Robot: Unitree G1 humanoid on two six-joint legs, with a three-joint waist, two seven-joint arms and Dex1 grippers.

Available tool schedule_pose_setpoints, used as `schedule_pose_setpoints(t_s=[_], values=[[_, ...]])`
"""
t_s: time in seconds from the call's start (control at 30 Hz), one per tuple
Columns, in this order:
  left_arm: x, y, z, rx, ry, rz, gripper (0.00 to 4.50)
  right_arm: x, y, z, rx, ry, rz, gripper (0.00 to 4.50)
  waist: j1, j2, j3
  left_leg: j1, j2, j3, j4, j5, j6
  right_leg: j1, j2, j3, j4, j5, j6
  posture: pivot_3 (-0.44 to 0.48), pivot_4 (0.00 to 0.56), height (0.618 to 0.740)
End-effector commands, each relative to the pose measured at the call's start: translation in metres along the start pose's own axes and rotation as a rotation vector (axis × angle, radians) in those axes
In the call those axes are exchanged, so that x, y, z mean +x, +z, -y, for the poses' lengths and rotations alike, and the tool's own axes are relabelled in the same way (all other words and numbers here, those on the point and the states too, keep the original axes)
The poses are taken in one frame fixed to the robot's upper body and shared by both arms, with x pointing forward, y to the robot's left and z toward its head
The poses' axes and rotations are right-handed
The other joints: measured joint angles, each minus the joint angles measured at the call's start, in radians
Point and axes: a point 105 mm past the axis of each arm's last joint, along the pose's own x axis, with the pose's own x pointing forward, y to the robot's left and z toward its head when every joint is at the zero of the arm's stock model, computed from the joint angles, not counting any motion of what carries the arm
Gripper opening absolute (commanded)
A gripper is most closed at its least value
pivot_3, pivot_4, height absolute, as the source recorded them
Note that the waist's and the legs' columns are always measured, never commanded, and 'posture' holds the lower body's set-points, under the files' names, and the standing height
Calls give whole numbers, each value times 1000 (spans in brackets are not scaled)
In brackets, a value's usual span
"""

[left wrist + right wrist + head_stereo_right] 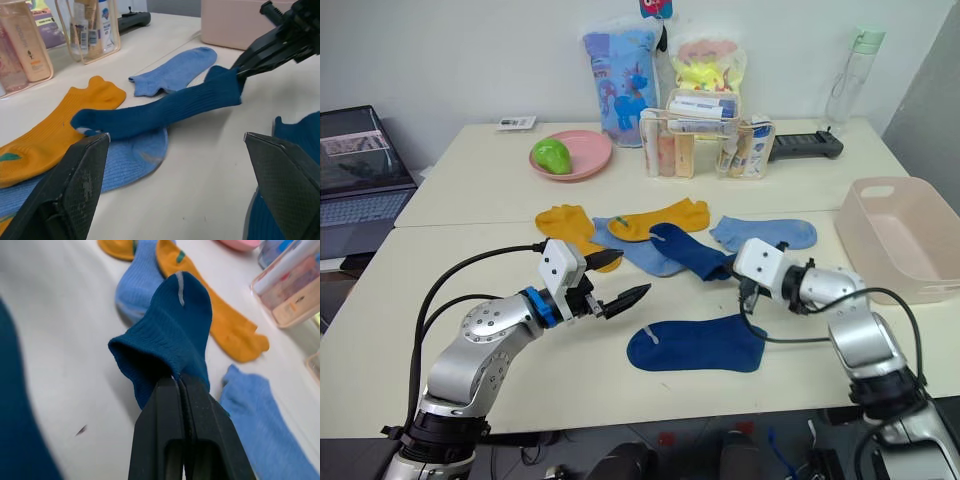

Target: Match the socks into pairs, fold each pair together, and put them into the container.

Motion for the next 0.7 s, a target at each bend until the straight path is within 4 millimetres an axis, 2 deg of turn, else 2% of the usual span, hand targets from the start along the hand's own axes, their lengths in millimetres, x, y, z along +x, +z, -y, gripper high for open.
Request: schedule_pose_setpoints(t_s=[0.03,0.07,0.2,0.37,0.57,0.7], values=[[-2,7,-1,26,-3,31,4500,-21,13,1,-61,-2,22,32,3,0,0,0,0,0,0,0,0,0,0,0,0,0,0,0,150,740],[-1,7,-1,25,-5,32,4500,-28,10,-3,-92,11,3,32,6,0,0,0,0,0,0,0,0,0,0,0,0,0,0,0,150,740],[1,3,8,29,-47,22,4500,-54,-5,-15,5,74,-65,32,20,0,0,0,0,0,0,0,0,1,0,0,-1,0,0,0,150,740],[4,4,10,38,-77,24,4500,-72,-15,-30,47,147,-117,32,22,0,0,1,0,0,0,0,0,3,0,-1,-1,0,0,0,150,740],[7,2,11,61,-112,13,4500,-80,-33,-44,53,178,-180,32,24,-1,0,1,0,0,0,0,0,3,0,-1,-1,0,0,0,150,740],[10,-2,14,93,-149,-2,4500,-77,-34,-45,50,156,-179,32,24,-1,0,1,0,0,0,0,0,3,0,-1,-1,0,0,0,150,740]])
